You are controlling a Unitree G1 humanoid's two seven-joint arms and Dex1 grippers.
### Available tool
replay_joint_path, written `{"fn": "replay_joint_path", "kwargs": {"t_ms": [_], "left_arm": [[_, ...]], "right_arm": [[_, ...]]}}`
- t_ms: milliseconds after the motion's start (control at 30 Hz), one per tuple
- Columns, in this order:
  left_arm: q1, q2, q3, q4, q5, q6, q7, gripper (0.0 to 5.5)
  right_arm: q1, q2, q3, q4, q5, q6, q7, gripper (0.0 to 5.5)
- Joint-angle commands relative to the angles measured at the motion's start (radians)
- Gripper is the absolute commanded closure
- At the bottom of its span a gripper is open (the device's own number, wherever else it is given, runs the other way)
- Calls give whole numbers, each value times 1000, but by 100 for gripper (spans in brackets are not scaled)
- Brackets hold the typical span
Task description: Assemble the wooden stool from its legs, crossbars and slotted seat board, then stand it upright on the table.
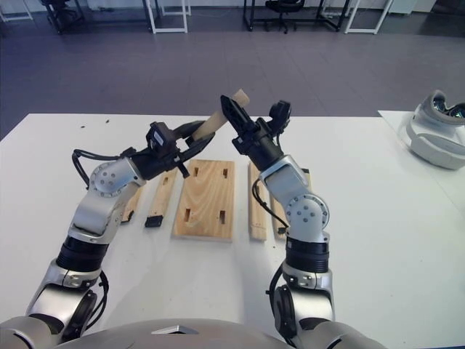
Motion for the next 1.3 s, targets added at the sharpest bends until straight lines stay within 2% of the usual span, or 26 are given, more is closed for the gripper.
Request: {"fn": "replay_joint_path", "kwargs": {"t_ms": [33, 67, 267, 400, 967, 1200, 1300], "left_arm": [[13, 18, -21, 2, 14, 2, -26, 422], [15, 18, -22, 4, 19, 6, -21, 384], [69, 32, 28, 25, 16, 15, 18, 255], [96, 25, 44, 27, 31, 13, 49, 185], [113, 18, 79, 57, 42, 19, 98, 181], [115, 13, 79, 62, 44, 17, 96, 181], [118, 13, 80, 60, 45, 17, 97, 181]], "right_arm": [[27, -14, -5, -4, -37, 0, -19, 508], [36, -14, -10, -3, -48, -10, -23, 508], [227, -80, -138, 36, -289, -201, -64, 509], [302, -101, -99, 63, -451, -266, -55, 509], [300, -11, -100, 130, -462, -258, -54, 509], [313, -27, -78, 151, -549, -296, -59, 509], [338, -52, -32, 143, -622, -320, -37, 509]]}}
